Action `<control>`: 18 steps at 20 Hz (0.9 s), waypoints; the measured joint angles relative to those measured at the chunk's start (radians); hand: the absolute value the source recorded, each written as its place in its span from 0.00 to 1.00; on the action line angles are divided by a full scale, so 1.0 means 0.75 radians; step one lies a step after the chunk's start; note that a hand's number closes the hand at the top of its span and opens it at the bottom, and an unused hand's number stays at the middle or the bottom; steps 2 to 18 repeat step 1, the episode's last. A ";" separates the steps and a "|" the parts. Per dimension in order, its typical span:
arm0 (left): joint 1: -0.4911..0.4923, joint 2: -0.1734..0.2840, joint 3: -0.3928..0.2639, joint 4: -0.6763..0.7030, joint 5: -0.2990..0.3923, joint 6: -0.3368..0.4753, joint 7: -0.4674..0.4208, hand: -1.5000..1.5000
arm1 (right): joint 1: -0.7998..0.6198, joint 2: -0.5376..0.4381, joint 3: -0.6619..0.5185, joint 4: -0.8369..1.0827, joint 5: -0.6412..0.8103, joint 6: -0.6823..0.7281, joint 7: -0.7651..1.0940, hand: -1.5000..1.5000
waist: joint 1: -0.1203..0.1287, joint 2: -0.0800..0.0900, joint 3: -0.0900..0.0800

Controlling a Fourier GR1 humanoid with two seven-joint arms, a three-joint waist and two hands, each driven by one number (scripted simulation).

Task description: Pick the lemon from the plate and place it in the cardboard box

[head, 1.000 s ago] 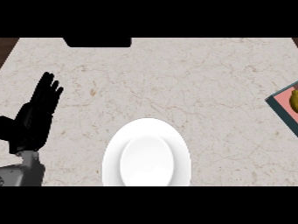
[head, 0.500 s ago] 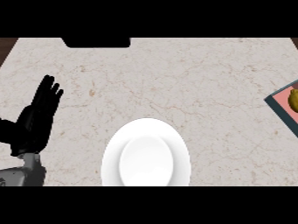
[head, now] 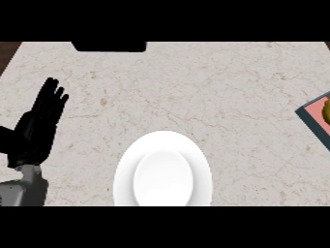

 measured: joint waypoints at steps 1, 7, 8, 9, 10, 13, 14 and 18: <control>0.003 0.004 0.007 -0.010 0.004 -0.003 0.011 0.50 | 0.002 -0.007 0.001 0.028 0.004 0.009 -0.028 0.00 | 0.000 0.000 0.000; 0.003 0.004 0.007 -0.010 0.004 -0.003 0.011 0.50 | 0.002 -0.007 0.001 0.028 0.004 0.009 -0.028 0.00 | 0.000 0.000 0.000; 0.003 0.004 0.007 -0.010 0.004 -0.003 0.011 0.50 | 0.002 -0.007 0.001 0.028 0.004 0.009 -0.028 0.00 | 0.000 0.000 0.000; 0.003 0.004 0.007 -0.010 0.004 -0.003 0.011 0.50 | 0.002 -0.007 0.001 0.028 0.004 0.009 -0.028 0.00 | 0.000 0.000 0.000; 0.003 0.004 0.007 -0.010 0.004 -0.003 0.011 0.50 | 0.002 -0.007 0.001 0.028 0.004 0.009 -0.028 0.00 | 0.000 0.000 0.000; 0.003 0.004 0.007 -0.010 0.004 -0.003 0.011 0.50 | 0.002 -0.007 0.001 0.028 0.004 0.009 -0.028 0.00 | 0.000 0.000 0.000; 0.003 0.004 0.007 -0.010 0.004 -0.003 0.011 0.50 | 0.002 -0.007 0.001 0.028 0.004 0.009 -0.028 0.00 | 0.000 0.000 0.000; 0.003 0.004 0.007 -0.010 0.004 -0.003 0.011 0.50 | 0.002 -0.007 0.001 0.028 0.004 0.009 -0.028 0.00 | 0.000 0.000 0.000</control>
